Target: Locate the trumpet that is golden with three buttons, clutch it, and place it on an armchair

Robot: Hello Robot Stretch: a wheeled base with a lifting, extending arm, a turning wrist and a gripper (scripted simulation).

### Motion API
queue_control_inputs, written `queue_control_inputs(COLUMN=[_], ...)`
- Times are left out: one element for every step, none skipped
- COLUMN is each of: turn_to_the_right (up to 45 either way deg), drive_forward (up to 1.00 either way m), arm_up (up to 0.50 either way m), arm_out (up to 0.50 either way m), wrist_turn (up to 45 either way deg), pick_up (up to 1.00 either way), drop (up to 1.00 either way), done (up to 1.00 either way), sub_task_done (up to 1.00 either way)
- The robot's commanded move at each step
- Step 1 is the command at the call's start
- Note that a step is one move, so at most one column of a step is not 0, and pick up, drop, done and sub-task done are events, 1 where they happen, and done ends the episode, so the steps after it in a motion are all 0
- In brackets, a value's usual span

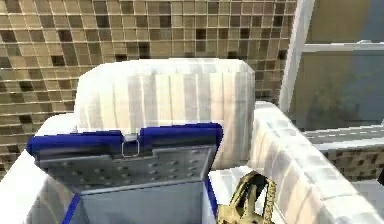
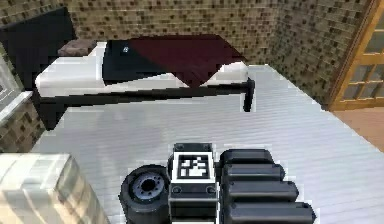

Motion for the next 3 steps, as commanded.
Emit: queue_control_inputs(turn_to_the_right=[45.0, 45.0, 45.0], drive_forward=[0.0, 0.0, 0.0], arm_up=[0.0, 0.0, 0.0], arm_out=[0.0, 0.0, 0.0], wrist_turn=[0.0, 0.0, 0.0], pick_up=[0.0, 0.0, 0.0], drop=[0.0, 0.0, 0.0], done=[0.0, 0.0, 0.0], sub_task_done=[0.0, 0.0, 0.0])
